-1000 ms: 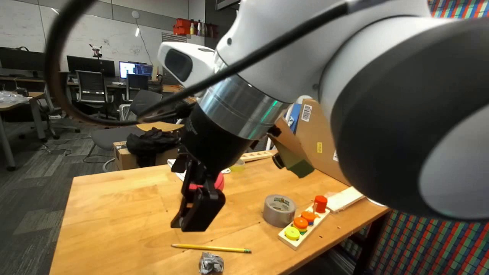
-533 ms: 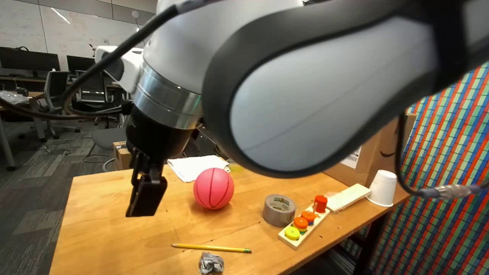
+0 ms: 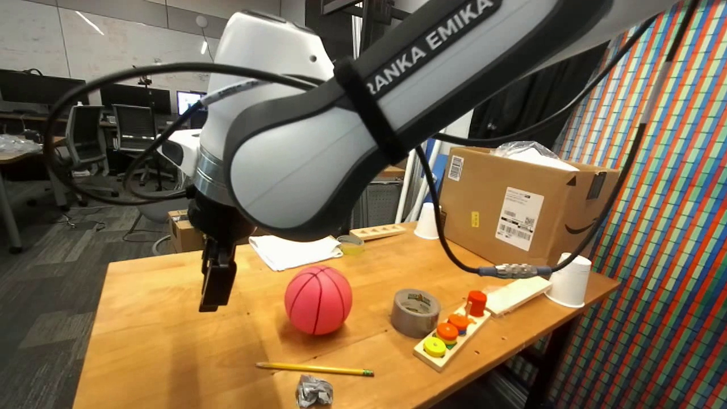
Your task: Push the ball on the table to the right.
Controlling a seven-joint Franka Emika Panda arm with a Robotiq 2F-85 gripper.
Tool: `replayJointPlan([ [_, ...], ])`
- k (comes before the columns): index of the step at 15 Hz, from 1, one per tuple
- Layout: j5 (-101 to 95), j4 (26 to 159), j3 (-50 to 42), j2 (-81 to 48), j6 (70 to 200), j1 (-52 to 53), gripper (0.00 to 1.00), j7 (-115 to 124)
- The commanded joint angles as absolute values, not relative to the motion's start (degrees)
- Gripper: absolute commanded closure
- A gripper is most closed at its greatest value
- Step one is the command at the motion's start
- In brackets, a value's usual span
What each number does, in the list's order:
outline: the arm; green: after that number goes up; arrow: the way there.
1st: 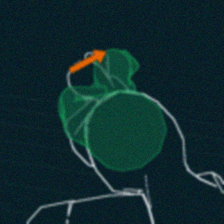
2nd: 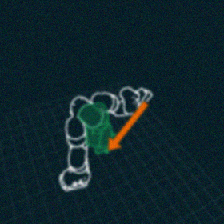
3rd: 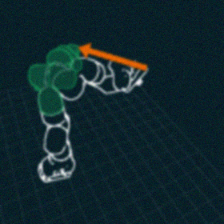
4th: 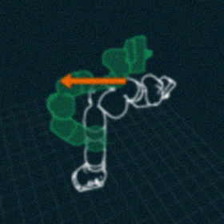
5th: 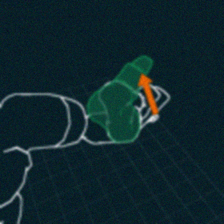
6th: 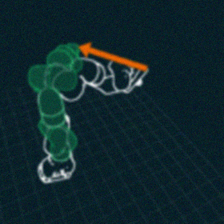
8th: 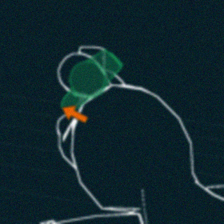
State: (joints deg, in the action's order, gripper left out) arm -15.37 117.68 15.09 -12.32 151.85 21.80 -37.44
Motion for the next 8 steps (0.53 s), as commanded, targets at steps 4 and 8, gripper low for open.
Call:
replayJointPlan([
  [4, -14.8, 114.6, 15.8, -16.9, 143.1, 15.7, 0.0, -40.3],
  [8, -17.5, 115.8, 15.6, -15.2, 139.4, 13.1, 0.0, -49.6],
])
